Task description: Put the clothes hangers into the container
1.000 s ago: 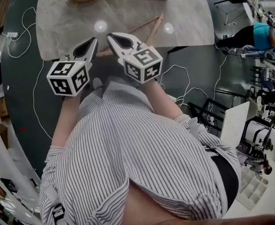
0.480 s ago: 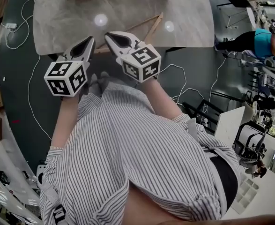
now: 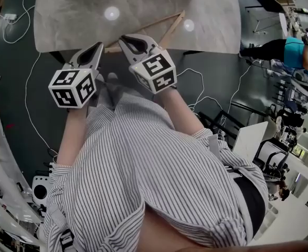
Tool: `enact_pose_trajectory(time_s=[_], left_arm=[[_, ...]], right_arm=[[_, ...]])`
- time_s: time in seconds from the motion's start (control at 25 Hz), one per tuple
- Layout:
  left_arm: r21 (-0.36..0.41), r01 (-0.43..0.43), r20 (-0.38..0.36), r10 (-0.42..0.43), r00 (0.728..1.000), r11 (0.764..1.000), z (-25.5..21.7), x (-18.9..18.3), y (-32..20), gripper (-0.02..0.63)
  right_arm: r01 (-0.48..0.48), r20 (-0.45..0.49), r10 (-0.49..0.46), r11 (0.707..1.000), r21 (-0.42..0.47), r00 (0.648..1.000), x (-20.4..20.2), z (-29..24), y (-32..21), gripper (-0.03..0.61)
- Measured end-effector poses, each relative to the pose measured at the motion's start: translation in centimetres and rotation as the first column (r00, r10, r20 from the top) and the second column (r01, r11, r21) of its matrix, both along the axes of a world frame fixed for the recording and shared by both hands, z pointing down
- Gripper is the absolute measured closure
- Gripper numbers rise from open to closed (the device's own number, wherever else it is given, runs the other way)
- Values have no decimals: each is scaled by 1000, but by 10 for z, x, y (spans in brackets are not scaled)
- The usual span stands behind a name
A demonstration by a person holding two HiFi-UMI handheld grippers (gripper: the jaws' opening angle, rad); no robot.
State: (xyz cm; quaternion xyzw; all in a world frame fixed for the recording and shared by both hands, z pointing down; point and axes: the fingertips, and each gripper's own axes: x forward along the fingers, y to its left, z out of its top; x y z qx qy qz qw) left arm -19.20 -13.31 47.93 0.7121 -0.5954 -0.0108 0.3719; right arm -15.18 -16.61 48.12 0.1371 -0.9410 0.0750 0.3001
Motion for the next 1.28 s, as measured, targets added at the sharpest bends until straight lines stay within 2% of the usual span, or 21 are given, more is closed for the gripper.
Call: enact_pose_trajectory(time_s=[0.08, 0.2, 0.32, 0.52, 0.68, 0.88, 1.08, 1.28], left_arm=[[-16, 6, -9, -6, 1000, 1000, 8, -1, 3, 603], [-45, 16, -25, -17, 1000, 999, 22, -1, 6, 603], [-66, 24, -38, -26, 999, 998, 34, 4, 9, 603], [-95, 36, -78, -43, 996, 995, 49, 11, 15, 603], [-144, 44, -129, -62, 990, 989, 71, 14, 23, 603], [-186, 68, -150, -97, 984, 980, 89, 16, 32, 603], [-203, 89, -175, -126, 977, 975, 98, 15, 40, 603], [-228, 108, -197, -155, 968, 968, 111, 15, 45, 603]], right_arm=[[30, -37, -29, 999, 27, 999, -2, 8, 0, 561], [75, -70, -74, 997, 12, 995, -5, 21, 2, 558], [125, -121, -123, 992, 9, 985, -3, 36, 7, 459], [197, -209, -188, 980, 19, 960, 3, 60, 16, 451], [262, -283, -246, 965, 20, 927, 6, 85, 22, 417], [299, -308, -269, 953, 53, 913, 3, 100, 19, 411], [387, -370, -353, 922, 21, 860, -2, 120, 29, 411], [439, -437, -383, 898, 30, 814, 1, 137, 36, 411]])
